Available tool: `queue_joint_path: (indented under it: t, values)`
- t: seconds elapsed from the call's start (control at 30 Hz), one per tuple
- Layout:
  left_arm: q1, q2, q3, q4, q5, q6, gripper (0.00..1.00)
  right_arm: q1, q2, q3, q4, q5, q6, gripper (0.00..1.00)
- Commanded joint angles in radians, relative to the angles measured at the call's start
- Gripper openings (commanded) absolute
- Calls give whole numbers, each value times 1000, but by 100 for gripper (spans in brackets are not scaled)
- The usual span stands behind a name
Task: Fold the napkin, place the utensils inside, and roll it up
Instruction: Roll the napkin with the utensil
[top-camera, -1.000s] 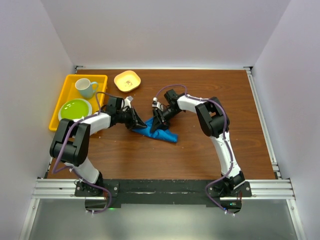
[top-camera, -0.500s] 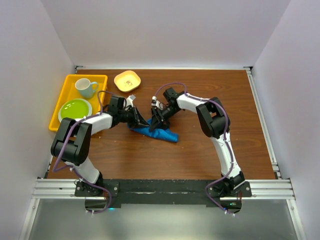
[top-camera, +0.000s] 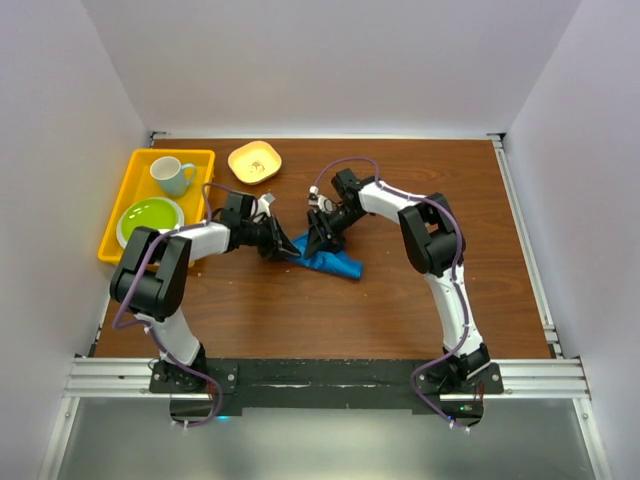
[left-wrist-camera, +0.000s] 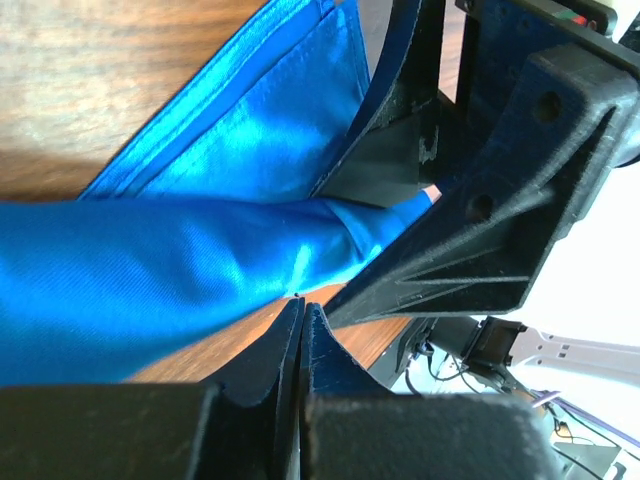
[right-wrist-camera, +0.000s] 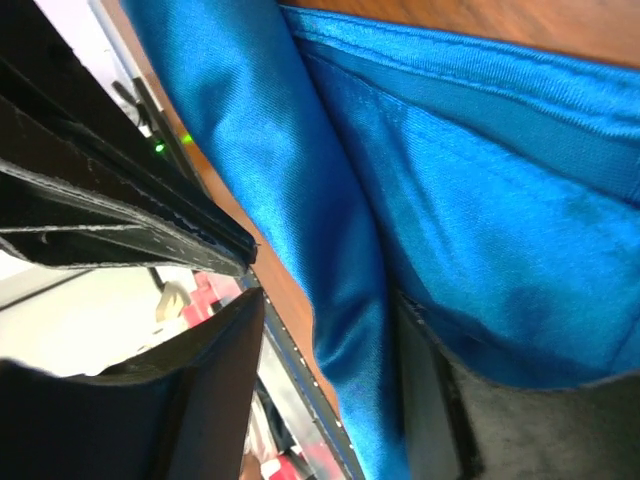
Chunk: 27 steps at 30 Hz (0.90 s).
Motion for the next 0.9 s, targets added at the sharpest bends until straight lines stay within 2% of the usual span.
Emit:
queue_joint_path:
  t: [0.0, 0.03, 0.07, 0.13, 0.17, 0.27, 0.37, 0.4, 0.47, 0.6, 0.73, 0.87]
  values:
    - [-4, -59, 51, -31, 17, 15, 4, -28, -65, 19, 3, 195, -72, 60]
    - [-4, -57, 54, -70, 16, 12, 6, -30, -59, 39, -23, 217, -83, 61]
    - [-2, -60, 54, -84, 16, 10, 12, -30, -50, 57, -44, 237, -100, 61]
    - [-4, -63, 60, -113, 11, 6, 17, -34, -52, 71, -43, 214, -106, 64]
    - [-4, -65, 70, -98, 7, -13, 22, -46, -63, 54, -8, 217, -89, 69]
    - [-4, -37, 88, -60, 16, -34, 25, -57, -33, 76, -49, 217, -120, 67]
    - [-7, 7, 122, -55, 30, -37, 33, -89, -75, -22, 101, 159, -10, 66]
    - [-10, 27, 129, -46, 34, -40, 35, -88, -76, -16, 120, 177, -19, 65]
    - [-15, 42, 128, -14, 39, -73, 43, -86, -63, 19, 28, 176, -78, 63]
    - [-22, 49, 132, 9, 25, -113, 45, -117, -146, -65, 153, 157, -23, 65]
    - [-29, 65, 143, -9, 16, -108, 45, -85, -128, 2, 58, 159, -78, 62]
    - [-29, 43, 151, -89, -65, -47, 44, -56, -177, -24, 55, 275, -98, 60]
